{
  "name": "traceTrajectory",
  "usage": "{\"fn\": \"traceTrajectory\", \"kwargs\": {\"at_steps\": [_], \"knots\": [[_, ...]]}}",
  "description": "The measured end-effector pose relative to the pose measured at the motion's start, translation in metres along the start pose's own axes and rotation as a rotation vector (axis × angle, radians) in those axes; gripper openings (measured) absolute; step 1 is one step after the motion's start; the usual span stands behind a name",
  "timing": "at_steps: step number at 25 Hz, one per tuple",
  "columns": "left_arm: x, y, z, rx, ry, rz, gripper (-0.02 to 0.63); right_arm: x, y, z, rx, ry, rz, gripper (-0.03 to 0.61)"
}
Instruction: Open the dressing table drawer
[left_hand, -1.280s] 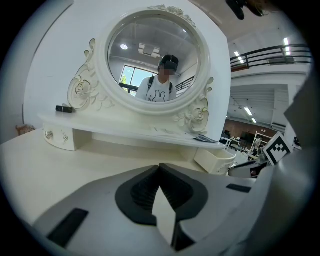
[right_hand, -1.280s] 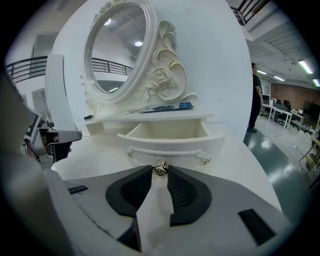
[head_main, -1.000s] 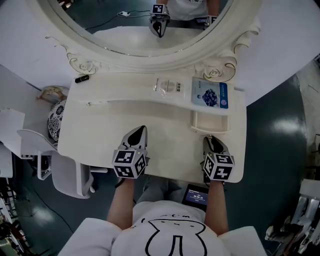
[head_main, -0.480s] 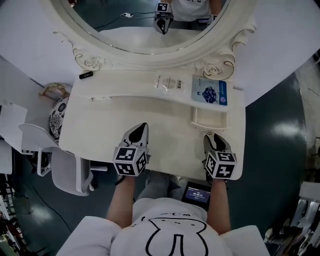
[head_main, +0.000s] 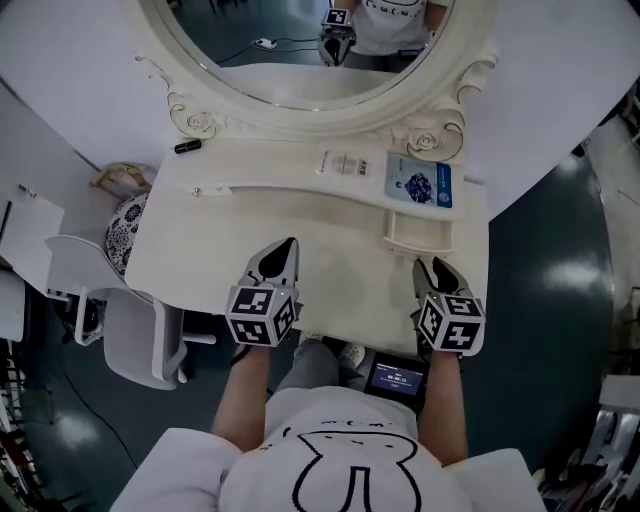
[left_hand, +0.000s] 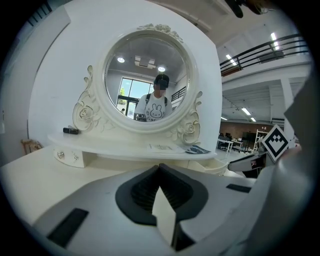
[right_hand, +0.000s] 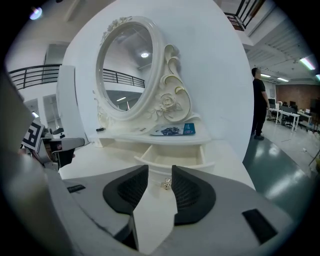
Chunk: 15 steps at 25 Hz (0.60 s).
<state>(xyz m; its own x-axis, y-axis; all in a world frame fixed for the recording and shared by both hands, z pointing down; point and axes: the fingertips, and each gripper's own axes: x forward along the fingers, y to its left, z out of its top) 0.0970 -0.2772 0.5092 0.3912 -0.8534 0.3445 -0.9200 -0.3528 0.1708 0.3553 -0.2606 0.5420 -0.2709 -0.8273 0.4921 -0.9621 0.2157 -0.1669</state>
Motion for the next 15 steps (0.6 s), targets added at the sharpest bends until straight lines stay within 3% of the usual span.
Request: {"fn": "traceTrajectory", "kwargs": {"at_steps": [7, 10, 15], "knots": [[-0.010, 0.005, 0.030, 0.014, -0.067, -0.011, 0.008, -0.014, 0.017, 0.035, -0.012, -0.100, 0.023, 0.102], [-0.010, 0.007, 0.044, 0.014, -0.094, -0.022, 0.008, -0.022, 0.024, 0.054, -0.012, -0.164, 0.029, 0.019], [-0.004, 0.010, 0.066, 0.026, -0.127, -0.050, 0.008, -0.036, 0.037, 0.079, -0.019, -0.252, 0.066, 0.020]]}}
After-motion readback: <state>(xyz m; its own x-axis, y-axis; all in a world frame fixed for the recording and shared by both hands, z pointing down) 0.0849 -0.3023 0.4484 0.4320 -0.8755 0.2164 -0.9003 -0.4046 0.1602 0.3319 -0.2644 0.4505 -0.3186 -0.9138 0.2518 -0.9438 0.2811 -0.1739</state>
